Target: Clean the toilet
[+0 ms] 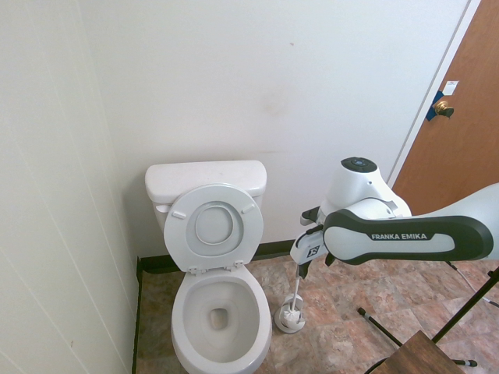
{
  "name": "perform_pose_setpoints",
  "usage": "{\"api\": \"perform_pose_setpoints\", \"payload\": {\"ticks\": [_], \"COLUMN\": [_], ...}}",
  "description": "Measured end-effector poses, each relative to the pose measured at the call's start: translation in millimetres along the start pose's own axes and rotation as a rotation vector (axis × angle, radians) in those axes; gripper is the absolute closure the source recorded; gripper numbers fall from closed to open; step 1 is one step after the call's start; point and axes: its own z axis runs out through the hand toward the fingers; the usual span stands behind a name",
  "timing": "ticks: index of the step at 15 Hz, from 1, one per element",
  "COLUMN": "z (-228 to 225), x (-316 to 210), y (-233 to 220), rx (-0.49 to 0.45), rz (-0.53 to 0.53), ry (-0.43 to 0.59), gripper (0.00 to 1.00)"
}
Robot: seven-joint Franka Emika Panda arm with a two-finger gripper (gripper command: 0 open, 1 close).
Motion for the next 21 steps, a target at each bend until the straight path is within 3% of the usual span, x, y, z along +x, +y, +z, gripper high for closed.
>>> {"api": "perform_pose_setpoints", "payload": {"ticks": [4,10,21], "z": [9,49,167], "x": [9,83,213], "y": [-4,-35,-61], "rx": [-0.007,-0.027,-0.127], "rz": [0.021,0.183,0.429], "ry": [-0.008,0.021,0.036], "gripper": [0.0,0.0,0.0]}}
